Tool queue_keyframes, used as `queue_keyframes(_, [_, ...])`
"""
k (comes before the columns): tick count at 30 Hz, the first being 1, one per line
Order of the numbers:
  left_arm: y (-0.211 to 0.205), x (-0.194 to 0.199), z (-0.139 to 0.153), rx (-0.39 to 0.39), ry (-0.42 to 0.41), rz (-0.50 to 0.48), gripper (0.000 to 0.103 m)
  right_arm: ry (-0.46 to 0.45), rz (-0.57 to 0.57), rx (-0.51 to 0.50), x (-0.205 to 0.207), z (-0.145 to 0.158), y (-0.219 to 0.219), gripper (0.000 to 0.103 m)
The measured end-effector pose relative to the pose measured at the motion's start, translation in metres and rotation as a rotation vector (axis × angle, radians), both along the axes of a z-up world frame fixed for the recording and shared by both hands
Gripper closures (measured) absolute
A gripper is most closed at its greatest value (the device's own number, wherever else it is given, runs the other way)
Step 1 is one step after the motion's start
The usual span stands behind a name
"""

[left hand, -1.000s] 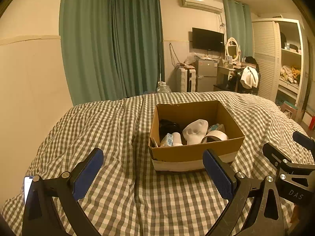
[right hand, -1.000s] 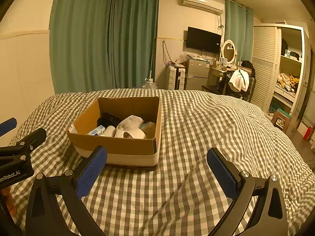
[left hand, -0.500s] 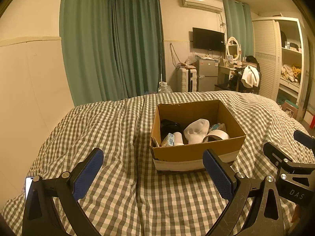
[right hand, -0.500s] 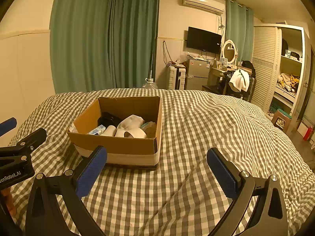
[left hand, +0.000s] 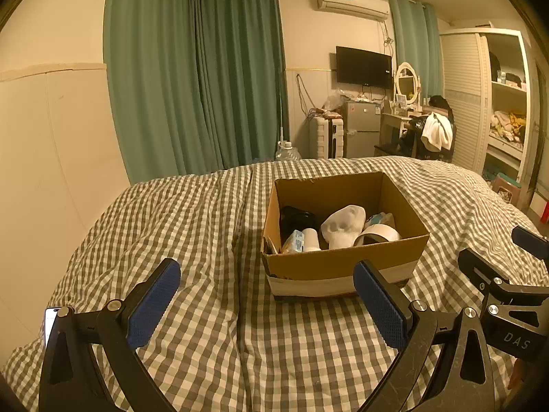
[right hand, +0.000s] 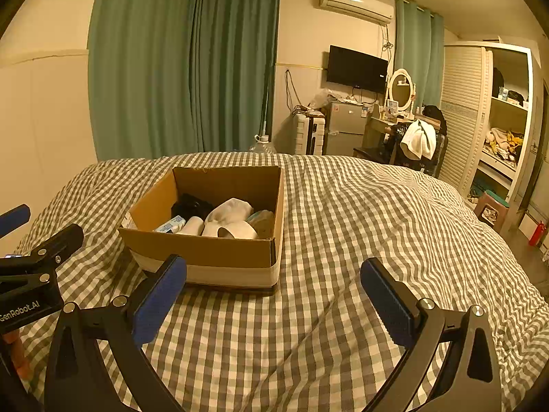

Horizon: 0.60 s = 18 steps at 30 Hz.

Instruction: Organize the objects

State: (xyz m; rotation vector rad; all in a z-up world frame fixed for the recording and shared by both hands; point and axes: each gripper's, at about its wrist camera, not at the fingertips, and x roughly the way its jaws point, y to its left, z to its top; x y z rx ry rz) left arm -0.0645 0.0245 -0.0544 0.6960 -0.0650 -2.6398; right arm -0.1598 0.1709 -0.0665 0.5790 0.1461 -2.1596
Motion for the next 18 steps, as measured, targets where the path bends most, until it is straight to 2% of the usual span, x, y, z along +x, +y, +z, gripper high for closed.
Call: queue_keyframes(18, [0.0033, -0.0029, -0.0041, -0.012, -0.009, 0.004, 0.000, -0.009, 0.000, 0.000, -0.0020, -0.0024, 0.0010, 0.001])
